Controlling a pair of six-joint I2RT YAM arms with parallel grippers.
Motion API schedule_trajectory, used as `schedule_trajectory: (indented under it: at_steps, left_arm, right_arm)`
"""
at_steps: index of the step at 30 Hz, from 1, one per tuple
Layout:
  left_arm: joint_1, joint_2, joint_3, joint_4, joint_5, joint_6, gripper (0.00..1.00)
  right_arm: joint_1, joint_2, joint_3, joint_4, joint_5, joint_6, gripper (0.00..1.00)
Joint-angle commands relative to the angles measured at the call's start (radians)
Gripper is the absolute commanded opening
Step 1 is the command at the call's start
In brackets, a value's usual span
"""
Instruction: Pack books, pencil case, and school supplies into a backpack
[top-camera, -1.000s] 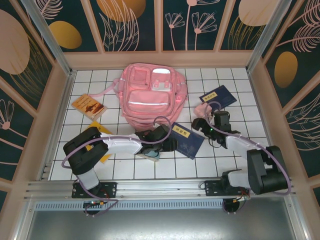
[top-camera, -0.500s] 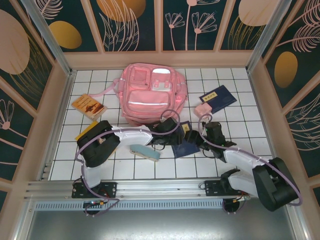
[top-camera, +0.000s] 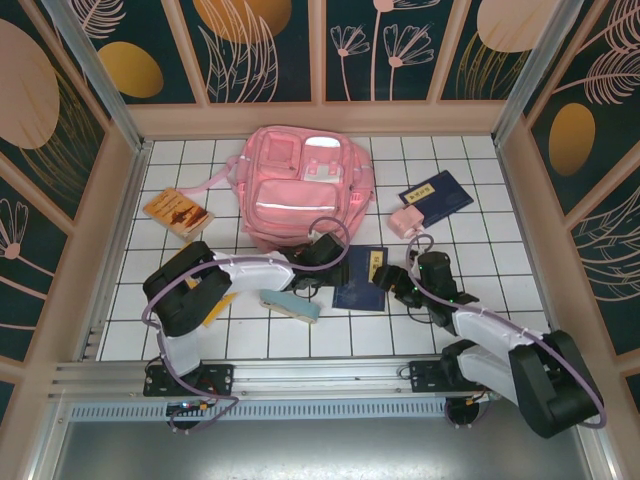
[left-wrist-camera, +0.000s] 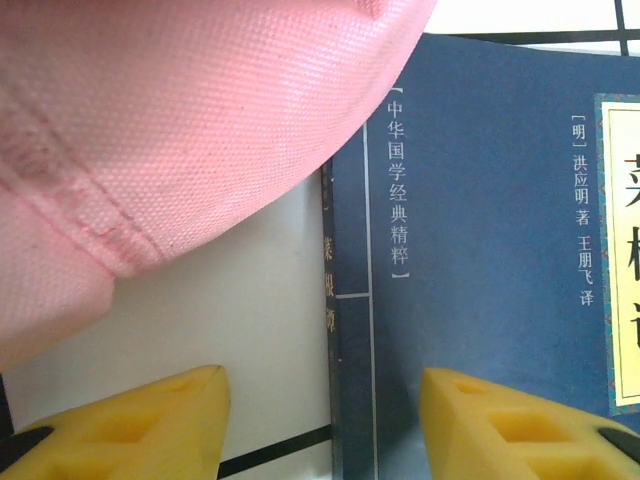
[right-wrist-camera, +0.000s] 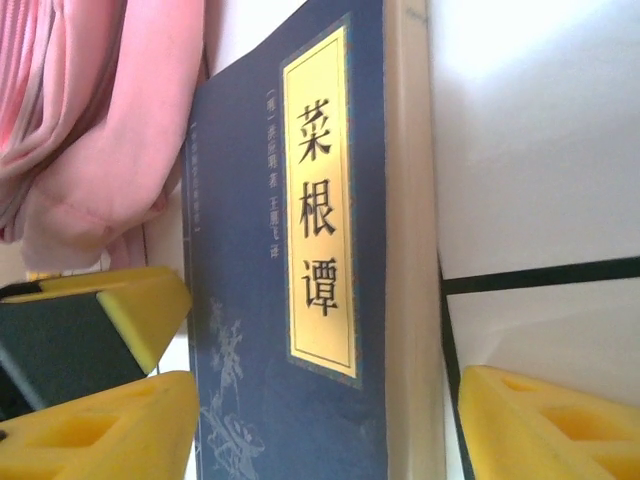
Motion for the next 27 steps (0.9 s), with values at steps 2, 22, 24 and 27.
schedule_trajectory:
  at_steps: [2,22,24,27]
  left_arm:
    - [-0.021,0.034,-0.012,0.004,0.051,-0.001,0.50]
    - [-0.034,0.033,-0.018,0.035,0.077,-0.015,0.48]
    - [-0.033,0.034,-0.020,0.037,0.079,-0.017,0.48]
    - [-0.035,0.035,-0.020,0.041,0.083,-0.017,0.48]
  right_arm:
    - [-0.005,0.101,-0.036,0.103,-0.128,0.001,0.56]
    - [-0.026,0.026,-0.053,0.167,-0.189,0.033,0.35]
    - [-0.023,0.025,-0.048,0.136,-0.163,0.011,0.35]
    - [-0.017,0.045,-0.055,0.171,-0.165,0.022,0.35]
